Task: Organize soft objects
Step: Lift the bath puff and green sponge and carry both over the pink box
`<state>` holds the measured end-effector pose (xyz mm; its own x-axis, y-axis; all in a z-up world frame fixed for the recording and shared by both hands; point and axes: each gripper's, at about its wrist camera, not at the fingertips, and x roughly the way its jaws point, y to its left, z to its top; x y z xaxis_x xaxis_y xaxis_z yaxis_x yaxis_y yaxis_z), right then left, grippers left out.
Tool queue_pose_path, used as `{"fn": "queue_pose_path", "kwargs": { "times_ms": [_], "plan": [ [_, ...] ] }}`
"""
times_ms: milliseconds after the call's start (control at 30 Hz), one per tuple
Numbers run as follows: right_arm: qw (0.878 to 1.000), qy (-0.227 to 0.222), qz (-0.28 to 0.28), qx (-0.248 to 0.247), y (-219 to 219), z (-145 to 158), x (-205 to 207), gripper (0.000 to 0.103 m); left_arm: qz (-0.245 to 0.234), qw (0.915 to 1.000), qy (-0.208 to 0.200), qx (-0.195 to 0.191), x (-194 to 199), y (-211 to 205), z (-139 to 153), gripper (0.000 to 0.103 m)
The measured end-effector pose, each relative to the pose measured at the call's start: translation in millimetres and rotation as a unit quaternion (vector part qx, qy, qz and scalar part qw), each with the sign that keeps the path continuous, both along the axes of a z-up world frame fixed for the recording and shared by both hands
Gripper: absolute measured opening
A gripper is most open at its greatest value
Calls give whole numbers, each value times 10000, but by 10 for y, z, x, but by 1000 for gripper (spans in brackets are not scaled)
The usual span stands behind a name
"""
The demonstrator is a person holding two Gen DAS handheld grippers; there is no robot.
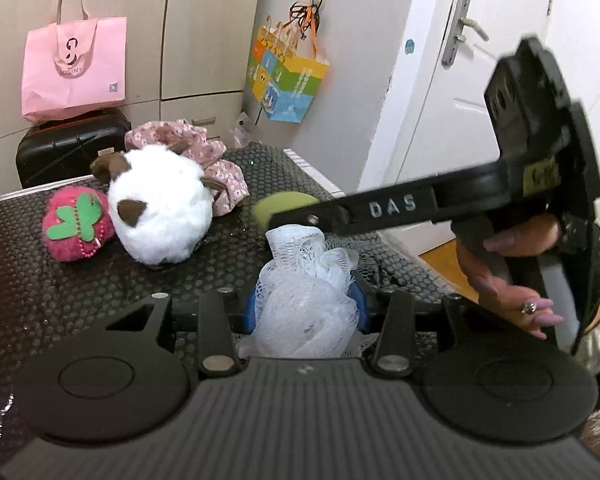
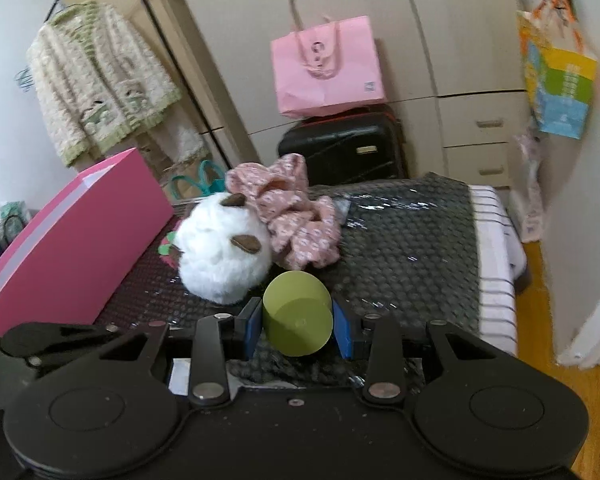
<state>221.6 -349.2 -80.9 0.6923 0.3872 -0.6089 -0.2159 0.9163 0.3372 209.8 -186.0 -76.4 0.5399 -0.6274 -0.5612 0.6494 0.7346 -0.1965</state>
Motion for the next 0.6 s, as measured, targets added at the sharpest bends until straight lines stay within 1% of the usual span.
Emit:
{"fn": "queue_pose_path", "kwargs": {
  "times_ms": [67, 133, 167, 300, 400, 533, 600],
  "plan": [
    [9999, 29, -129, 11, -40, -5, -56, 42, 35, 10000, -49, 52, -43, 52, 21, 42],
    [9997, 73, -244, 57, -70, -6, -112, 42, 216, 9993, -1, 311, -66, 89, 18, 42],
    [9994, 96, -316, 56, -75, 0, -142, 42, 290, 9989, 27, 368, -70, 126, 17, 42],
    [9988, 81, -481, -90, -11, 37, -287, 42, 412, 9983, 237, 325, -97, 333, 59, 42],
    [9980, 95, -604, -174, 69, 57, -403, 42, 567, 9976, 146, 375, -176, 485, 94, 42],
    [9976, 84, -678, -97, 157, 53, -591, 42, 523, 9977, 234, 368, -262, 658, 142, 42],
    [9977, 181, -632, -155, 222, 39, -668, 42, 490, 9977, 285, 376, -293, 729, 172, 42]
  ]
}}
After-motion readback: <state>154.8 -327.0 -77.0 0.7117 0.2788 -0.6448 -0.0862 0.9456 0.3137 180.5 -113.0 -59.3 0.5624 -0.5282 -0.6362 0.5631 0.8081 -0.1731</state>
